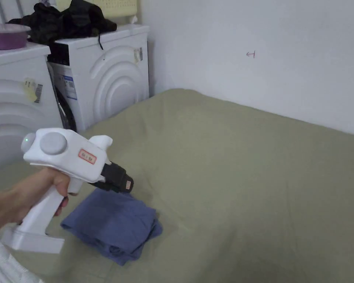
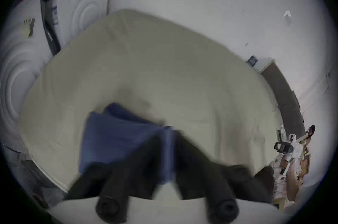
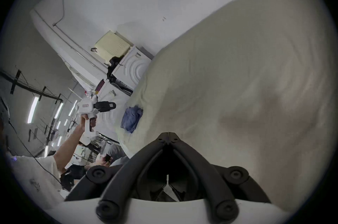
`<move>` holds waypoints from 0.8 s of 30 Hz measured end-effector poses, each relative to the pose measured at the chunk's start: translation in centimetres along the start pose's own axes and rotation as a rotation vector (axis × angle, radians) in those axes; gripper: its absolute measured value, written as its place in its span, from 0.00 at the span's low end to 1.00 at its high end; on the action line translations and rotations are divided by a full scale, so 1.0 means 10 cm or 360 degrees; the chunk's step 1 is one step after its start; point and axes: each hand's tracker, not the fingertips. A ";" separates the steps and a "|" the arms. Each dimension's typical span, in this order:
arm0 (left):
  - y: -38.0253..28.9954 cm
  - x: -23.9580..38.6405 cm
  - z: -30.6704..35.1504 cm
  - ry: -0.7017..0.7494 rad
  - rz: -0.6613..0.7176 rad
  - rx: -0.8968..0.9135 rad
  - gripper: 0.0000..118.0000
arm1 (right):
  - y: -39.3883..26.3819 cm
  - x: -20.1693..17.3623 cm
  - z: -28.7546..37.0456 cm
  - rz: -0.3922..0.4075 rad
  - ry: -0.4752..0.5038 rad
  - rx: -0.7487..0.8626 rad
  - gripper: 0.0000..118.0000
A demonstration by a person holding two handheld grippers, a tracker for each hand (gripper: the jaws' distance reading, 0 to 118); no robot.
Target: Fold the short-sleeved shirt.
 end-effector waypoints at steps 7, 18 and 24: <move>-0.56 2.17 0.18 -0.0273 -0.0149 0.0505 0.01 | 0.29 -0.66 0.70 0.0485 -0.0525 0.0481 0.00; -1.22 4.45 0.43 0.0144 -0.0556 0.1209 0.02 | 0.61 -1.42 1.06 0.1191 -0.1256 0.1062 0.00; -1.27 4.63 0.63 0.0140 -0.0583 0.1232 0.02 | 0.64 -1.54 1.22 0.1130 -0.1233 0.1168 0.00</move>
